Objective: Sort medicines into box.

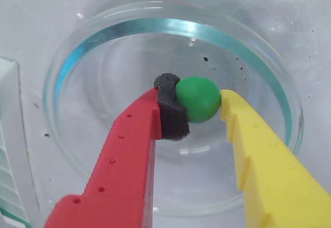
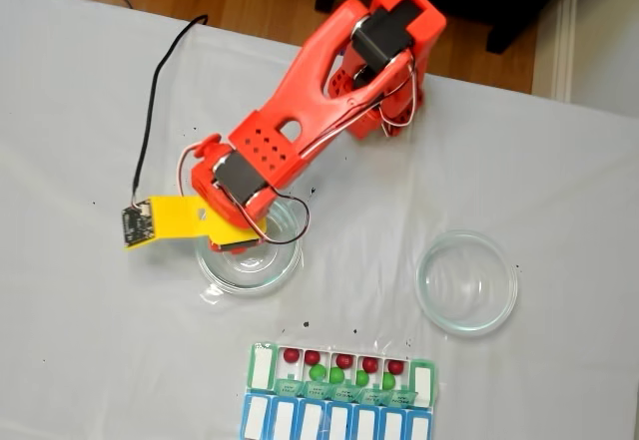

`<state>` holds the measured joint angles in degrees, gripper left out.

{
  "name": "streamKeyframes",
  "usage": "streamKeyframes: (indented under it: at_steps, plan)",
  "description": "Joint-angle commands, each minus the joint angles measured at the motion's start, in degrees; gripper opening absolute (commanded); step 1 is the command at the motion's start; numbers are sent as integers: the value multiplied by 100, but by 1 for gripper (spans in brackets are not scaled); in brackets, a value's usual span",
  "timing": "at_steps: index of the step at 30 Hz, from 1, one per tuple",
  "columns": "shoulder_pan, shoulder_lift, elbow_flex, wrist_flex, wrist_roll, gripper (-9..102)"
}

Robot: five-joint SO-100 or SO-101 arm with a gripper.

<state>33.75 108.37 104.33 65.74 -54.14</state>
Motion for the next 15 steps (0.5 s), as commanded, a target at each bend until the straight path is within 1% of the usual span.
streamKeyframes:
  at_steps: [1, 3, 4, 6, 9, 12, 15]
  plan:
    - [-185, 633, -1187, 633, 202, 1]
    - [-255, 369, -1907, 1222, 325, 1]
    - [-334, 97, -2443, 1644, 431, 1]
    - [-448, -193, -2962, 2057, 554, 1]
    - [-738, -536, -3612, 2355, 896, 1]
    - [-1002, -1415, -5080, 3296, 1336, 1]
    - [-1151, -2145, -6205, 3850, 1652, 1]
